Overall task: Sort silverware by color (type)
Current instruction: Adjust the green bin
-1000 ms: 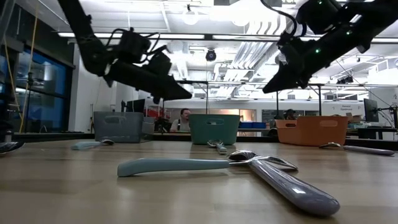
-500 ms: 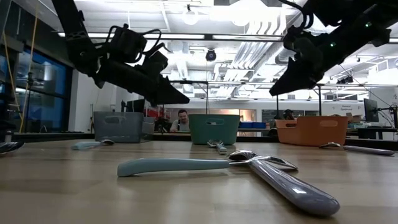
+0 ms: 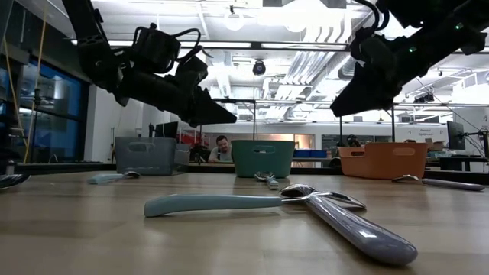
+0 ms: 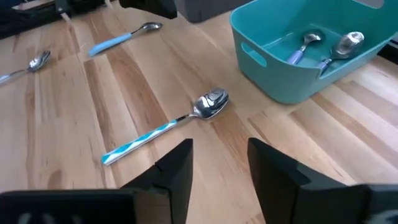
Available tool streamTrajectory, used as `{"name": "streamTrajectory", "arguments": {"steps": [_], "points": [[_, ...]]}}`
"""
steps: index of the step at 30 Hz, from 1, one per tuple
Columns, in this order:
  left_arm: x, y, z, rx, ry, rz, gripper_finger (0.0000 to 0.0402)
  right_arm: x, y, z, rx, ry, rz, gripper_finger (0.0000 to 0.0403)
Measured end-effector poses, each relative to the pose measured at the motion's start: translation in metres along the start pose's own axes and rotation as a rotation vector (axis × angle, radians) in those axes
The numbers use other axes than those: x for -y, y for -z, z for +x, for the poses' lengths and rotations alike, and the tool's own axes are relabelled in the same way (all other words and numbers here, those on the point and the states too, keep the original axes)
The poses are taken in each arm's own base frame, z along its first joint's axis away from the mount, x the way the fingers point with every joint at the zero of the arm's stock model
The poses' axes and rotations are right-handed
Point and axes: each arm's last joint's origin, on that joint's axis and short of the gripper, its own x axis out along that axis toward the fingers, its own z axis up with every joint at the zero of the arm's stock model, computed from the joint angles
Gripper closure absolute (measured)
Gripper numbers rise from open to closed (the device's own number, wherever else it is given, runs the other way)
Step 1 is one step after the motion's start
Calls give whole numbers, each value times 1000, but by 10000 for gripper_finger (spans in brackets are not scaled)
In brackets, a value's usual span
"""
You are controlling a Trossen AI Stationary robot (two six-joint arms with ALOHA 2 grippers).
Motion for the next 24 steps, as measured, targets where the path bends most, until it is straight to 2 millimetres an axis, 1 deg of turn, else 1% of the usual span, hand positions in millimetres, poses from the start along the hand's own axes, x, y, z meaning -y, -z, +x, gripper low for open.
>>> {"name": "streamTrajectory", "arguments": {"steps": [4, 7, 9, 11, 13, 17, 20, 24], "points": [[0, 0, 0, 0, 0, 0, 401, -1, 2, 5, -8, 5, 8, 260], [1, 0, 0, -1, 2, -3, 401, -4, 6, 14, -25, 0, 3, 260], [1, 0, 0, -4, 4, -5, 401, -7, 10, 18, -63, -26, -9, 260], [3, 1, 1, -8, 8, -6, 401, -10, 12, 19, -144, -55, -30, 260], [4, 1, 1, -13, 11, -6, 401, -16, 11, 16, -234, -59, -38, 260], [5, 3, 1, -30, 16, -3, 401, -29, 2, 2, -365, -35, -80, 260], [6, 3, 1, -34, 18, -3, 401, -42, -9, -9, -385, -50, -104, 260], [6, 4, 1, -41, 19, -3, 401, -55, -17, -17, -351, -76, -128, 260]]}}
